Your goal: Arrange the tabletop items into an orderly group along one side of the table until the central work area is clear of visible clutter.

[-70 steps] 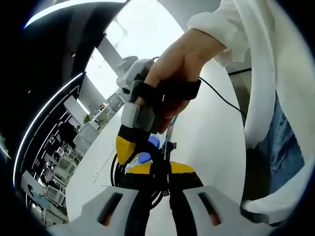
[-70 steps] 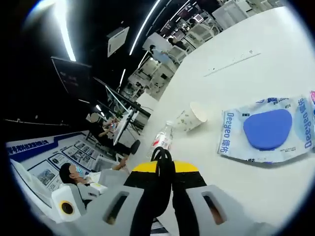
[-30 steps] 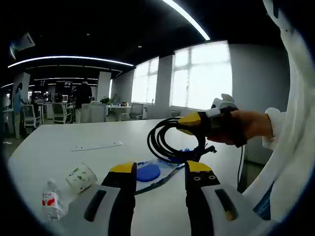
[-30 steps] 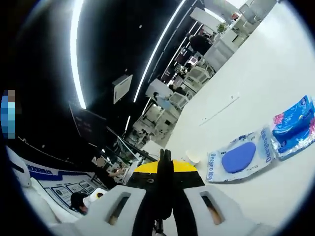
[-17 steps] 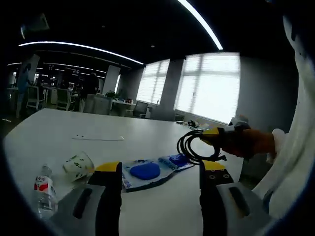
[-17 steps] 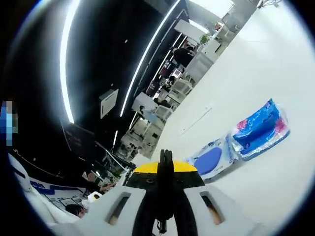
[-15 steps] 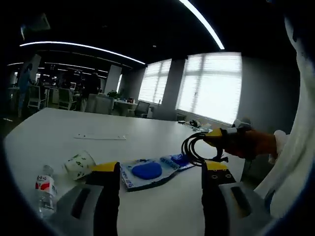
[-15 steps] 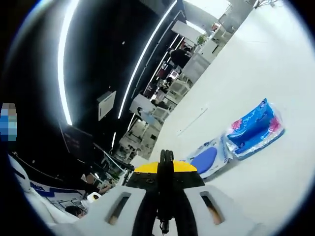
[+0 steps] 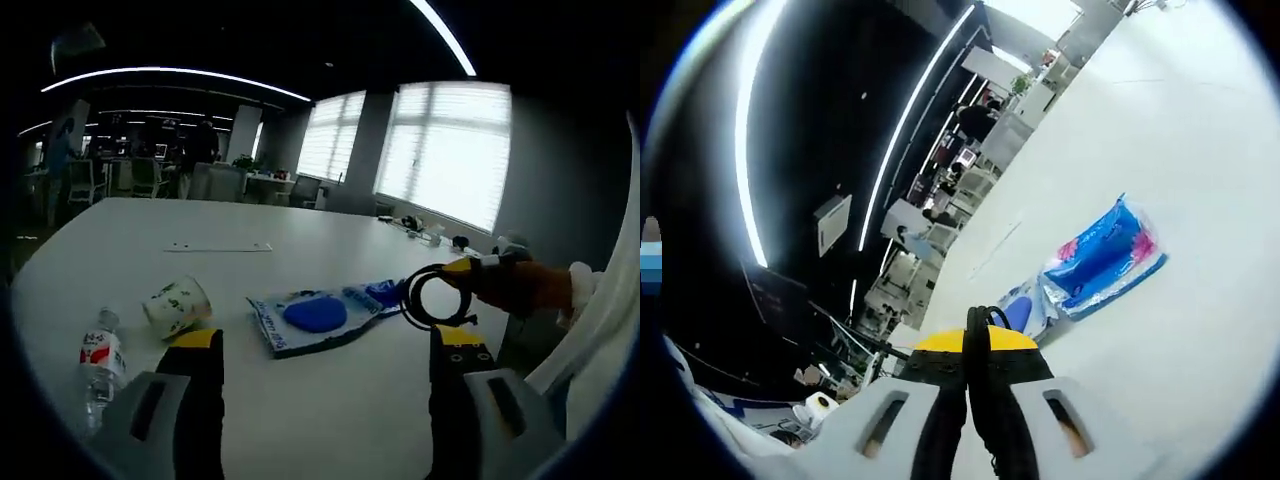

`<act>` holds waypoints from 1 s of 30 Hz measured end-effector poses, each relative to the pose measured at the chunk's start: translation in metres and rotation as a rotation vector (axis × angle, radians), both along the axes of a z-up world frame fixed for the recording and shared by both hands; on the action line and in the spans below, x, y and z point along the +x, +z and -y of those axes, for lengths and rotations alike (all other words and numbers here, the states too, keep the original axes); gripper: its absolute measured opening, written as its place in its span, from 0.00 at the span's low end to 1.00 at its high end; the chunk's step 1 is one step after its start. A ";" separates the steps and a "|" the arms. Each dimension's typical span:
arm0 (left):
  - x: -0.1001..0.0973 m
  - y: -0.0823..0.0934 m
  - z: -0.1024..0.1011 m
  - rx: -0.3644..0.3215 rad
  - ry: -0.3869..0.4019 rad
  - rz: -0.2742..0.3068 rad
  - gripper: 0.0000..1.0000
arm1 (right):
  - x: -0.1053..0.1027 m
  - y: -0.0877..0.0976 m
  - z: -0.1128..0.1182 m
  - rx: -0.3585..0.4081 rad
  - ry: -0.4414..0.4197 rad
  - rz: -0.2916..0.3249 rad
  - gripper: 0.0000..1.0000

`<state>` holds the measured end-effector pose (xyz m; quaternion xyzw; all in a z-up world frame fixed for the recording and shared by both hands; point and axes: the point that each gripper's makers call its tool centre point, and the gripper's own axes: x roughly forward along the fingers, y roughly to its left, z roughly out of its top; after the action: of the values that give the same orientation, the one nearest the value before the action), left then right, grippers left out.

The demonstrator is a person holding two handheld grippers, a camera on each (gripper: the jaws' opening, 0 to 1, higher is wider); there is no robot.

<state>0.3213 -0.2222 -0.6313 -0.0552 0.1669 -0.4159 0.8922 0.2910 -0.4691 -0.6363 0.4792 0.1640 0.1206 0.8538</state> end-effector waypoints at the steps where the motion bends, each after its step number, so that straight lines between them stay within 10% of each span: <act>1: 0.000 0.000 0.000 0.000 -0.002 -0.002 0.87 | 0.000 0.000 0.002 0.015 -0.009 0.000 0.01; 16: -0.005 -0.005 0.007 0.024 -0.038 -0.005 0.86 | -0.004 -0.054 0.056 0.095 -0.068 -0.061 0.01; 30: -0.003 -0.010 0.007 0.051 -0.048 -0.006 0.84 | 0.000 -0.069 0.055 0.067 -0.082 -0.103 0.01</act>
<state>0.3178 -0.2293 -0.6418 -0.0295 0.1815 -0.4327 0.8826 0.2906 -0.5245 -0.7049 0.5196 0.1840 0.0661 0.8317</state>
